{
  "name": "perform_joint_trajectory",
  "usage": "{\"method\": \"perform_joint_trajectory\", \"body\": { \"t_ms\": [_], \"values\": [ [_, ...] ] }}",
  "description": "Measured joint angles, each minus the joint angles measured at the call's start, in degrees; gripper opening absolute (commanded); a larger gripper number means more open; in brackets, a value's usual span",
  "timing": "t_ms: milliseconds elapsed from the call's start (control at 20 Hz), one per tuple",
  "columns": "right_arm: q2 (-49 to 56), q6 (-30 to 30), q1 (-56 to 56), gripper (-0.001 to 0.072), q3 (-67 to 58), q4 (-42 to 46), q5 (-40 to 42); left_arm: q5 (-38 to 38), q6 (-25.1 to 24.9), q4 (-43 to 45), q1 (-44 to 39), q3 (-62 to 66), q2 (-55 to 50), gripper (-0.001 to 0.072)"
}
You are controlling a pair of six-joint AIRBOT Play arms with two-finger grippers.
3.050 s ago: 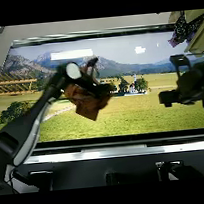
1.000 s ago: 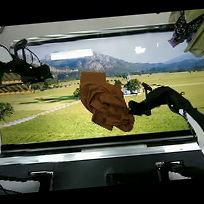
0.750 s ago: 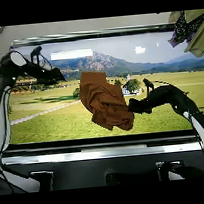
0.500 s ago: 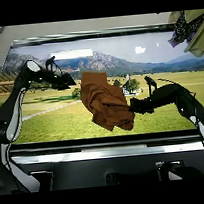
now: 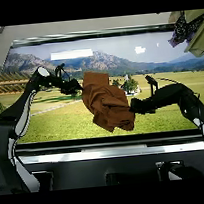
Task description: Fold the clothes and pants, and hang the long-sleeved shirts on hangers.
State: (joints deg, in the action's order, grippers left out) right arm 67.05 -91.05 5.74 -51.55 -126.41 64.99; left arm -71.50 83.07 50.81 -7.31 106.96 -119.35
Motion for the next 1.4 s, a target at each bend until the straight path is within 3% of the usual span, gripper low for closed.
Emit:
{"method": "perform_joint_trajectory", "body": {
  "t_ms": [150, 200, 350, 400, 800, 1100, 1400],
  "values": [
    [-0.1, 0.2, 0.0, 0.0035, 0.0, 0.0, 0.0, 0.0, -0.5, -0.5, -1.2, 0.0, -1.1, 0.0521],
    [-0.1, 0.2, 0.0, 0.0035, 0.0, 0.0, 0.0, 0.1, -0.6, -0.9, -1.7, 0.0, -1.4, 0.0474],
    [-0.1, 0.2, 0.0, 0.0035, 0.0, 0.0, 0.0, 0.1, -0.8, -0.7, -2.8, 0.0, -2.2, 0.0044],
    [-0.1, 0.2, 0.0, 0.0035, 0.0, 0.0, 0.0, 0.2, -1.0, -0.7, -3.0, 0.0, -2.2, 0.0016],
    [-4.7, -3.5, 0.0, 0.0035, -5.3, 2.4, -3.7, -1.2, -2.0, -0.9, -0.4, 7.0, 2.8, 0.0014],
    [-15.4, -7.1, 0.0, 0.0035, -21.0, 8.3, -4.7, -1.9, 0.9, 2.3, 5.0, 11.0, 23.2, 0.0014],
    [-29.0, -3.8, 0.0, 0.0035, -29.2, 12.1, -3.6, -2.8, 8.0, 9.8, 7.3, 10.9, 45.4, 0.0014]
  ]
}}
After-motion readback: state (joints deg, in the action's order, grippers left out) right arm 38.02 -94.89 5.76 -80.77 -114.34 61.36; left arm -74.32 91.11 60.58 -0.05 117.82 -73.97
